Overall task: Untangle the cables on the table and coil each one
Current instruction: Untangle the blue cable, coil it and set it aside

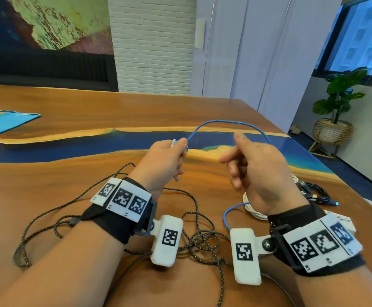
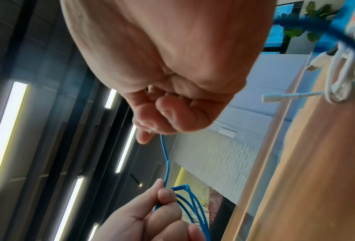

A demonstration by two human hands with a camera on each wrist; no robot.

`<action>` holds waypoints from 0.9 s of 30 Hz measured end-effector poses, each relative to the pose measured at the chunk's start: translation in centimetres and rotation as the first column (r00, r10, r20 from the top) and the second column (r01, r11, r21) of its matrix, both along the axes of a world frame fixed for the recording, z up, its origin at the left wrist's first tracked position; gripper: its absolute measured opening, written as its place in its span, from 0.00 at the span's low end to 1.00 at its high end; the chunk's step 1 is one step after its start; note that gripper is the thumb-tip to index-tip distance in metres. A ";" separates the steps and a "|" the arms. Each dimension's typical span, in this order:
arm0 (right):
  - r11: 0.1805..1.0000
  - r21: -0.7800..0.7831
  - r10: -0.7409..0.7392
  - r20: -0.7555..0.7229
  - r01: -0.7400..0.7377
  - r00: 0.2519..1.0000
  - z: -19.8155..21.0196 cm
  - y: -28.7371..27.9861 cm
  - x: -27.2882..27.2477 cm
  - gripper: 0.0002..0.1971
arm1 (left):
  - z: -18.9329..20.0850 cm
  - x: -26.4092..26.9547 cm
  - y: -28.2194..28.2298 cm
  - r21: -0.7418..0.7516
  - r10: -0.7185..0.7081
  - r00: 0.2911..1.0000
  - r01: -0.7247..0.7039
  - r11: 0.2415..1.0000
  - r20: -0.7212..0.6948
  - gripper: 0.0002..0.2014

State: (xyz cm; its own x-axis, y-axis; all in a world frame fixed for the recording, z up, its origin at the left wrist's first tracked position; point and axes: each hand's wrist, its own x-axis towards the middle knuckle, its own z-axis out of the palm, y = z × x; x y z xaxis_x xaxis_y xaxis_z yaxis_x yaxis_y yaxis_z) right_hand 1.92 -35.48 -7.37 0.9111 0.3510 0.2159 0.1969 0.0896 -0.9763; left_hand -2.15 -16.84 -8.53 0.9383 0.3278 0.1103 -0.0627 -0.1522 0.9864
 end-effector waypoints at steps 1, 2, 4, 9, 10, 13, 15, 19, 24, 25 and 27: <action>0.998 0.063 -0.009 0.064 0.005 0.998 0.1 0.0 -0.2 0.24 | 0.0 0.0 0.2 0.001 0.014 1.000 -0.014 1.000 -0.003 0.18; 0.991 0.137 -0.028 0.145 0.008 0.989 0.1 0.0 -0.4 0.20 | 0.0 0.0 0.3 0.012 0.019 1.000 -0.019 1.000 -0.008 0.18; 0.961 0.276 -0.102 0.281 0.021 0.954 0.4 0.0 -0.7 0.09 | -0.1 0.0 0.4 0.046 0.006 1.000 -0.005 0.999 -0.025 0.18; 0.944 0.327 -0.169 0.357 0.046 0.919 0.3 0.1 0.0 0.19 | -0.3 0.1 0.0 0.059 -0.104 0.993 0.108 0.992 -0.060 0.18; 0.959 0.273 -0.186 0.391 0.079 0.902 0.2 0.0 0.2 0.21 | -0.3 0.0 -0.1 0.043 -0.141 0.988 0.144 0.989 -0.060 0.18; 0.992 0.079 -0.123 0.467 0.097 0.876 -0.4 -0.1 0.7 0.24 | 0.0 -0.5 -0.3 -0.043 -0.256 0.966 0.254 0.966 -0.032 0.18; 0.995 -0.079 -0.018 0.480 0.063 0.877 -0.7 -0.1 0.8 0.21 | 0.3 -0.9 -0.2 -0.158 -0.337 0.941 0.336 0.929 0.024 0.17; 0.977 -0.194 0.012 0.456 0.087 0.890 -1.1 0.1 0.9 0.15 | 0.8 -1.5 0.4 -0.409 -0.468 0.857 0.515 0.754 0.215 0.13; 0.985 -0.088 -0.105 0.390 0.150 0.915 -1.4 0.0 1.3 0.14 | 0.9 -1.7 0.0 -0.512 -0.465 0.798 0.603 0.611 0.384 0.19; 0.983 -0.095 -0.108 0.374 0.154 0.921 -1.5 -0.1 1.2 0.14 | 1.0 -1.7 -0.2 -0.529 -0.455 0.789 0.614 0.586 0.412 0.21; 0.977 -0.160 -0.074 0.353 0.138 0.933 -1.5 0.0 1.2 0.15 | 1.1 -1.6 -0.5 -0.563 -0.430 0.776 0.630 0.535 0.461 0.23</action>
State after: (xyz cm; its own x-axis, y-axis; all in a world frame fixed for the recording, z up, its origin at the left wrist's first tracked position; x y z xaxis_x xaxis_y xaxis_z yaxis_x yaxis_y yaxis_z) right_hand 3.14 -35.44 -8.86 0.8264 0.3184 0.4645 0.5212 -0.1202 -0.8449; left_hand -3.77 -17.33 -7.46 0.9346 -0.1476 0.3238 -0.1495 0.6629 0.7336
